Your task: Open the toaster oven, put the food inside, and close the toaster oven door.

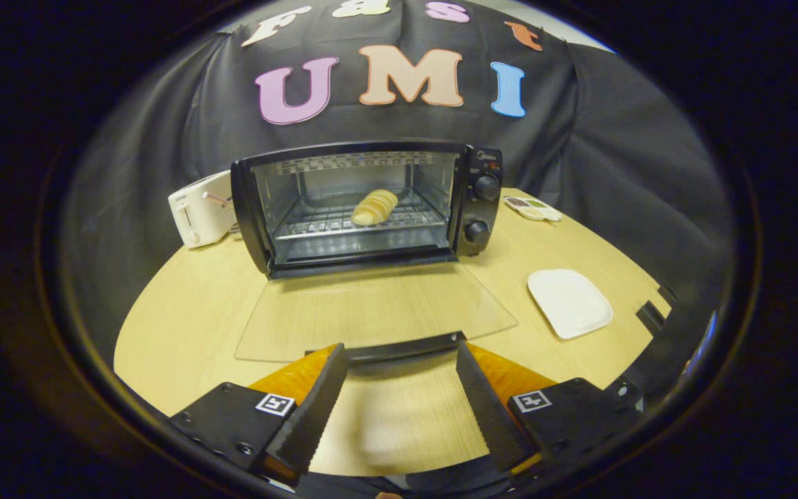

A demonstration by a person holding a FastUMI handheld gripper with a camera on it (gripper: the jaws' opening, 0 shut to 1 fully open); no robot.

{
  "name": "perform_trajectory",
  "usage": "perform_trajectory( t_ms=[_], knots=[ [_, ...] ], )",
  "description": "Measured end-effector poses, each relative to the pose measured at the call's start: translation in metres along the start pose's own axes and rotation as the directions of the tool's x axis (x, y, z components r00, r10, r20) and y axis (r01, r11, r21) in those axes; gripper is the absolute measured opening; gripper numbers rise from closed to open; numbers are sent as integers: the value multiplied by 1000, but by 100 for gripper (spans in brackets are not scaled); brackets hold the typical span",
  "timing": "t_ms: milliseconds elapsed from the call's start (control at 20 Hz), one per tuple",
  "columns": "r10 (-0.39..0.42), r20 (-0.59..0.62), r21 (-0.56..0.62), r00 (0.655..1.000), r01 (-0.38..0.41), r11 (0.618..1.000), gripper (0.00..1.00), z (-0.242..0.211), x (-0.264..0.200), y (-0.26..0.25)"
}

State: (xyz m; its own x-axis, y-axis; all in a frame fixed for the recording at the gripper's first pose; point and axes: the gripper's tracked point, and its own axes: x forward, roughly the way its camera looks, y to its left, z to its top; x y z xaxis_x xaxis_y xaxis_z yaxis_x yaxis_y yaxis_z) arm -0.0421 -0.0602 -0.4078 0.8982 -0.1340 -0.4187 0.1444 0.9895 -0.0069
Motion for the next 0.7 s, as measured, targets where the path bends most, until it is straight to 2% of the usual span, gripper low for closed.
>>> perform_trajectory(
  t_ms=[400, 700],
  knots=[
    [67, -8, 13, 998, -67, 998, 98, -21, 18, 7],
    [88, -29, 26, 996, -87, 996, 98, -23, 19, 7]
  ],
)
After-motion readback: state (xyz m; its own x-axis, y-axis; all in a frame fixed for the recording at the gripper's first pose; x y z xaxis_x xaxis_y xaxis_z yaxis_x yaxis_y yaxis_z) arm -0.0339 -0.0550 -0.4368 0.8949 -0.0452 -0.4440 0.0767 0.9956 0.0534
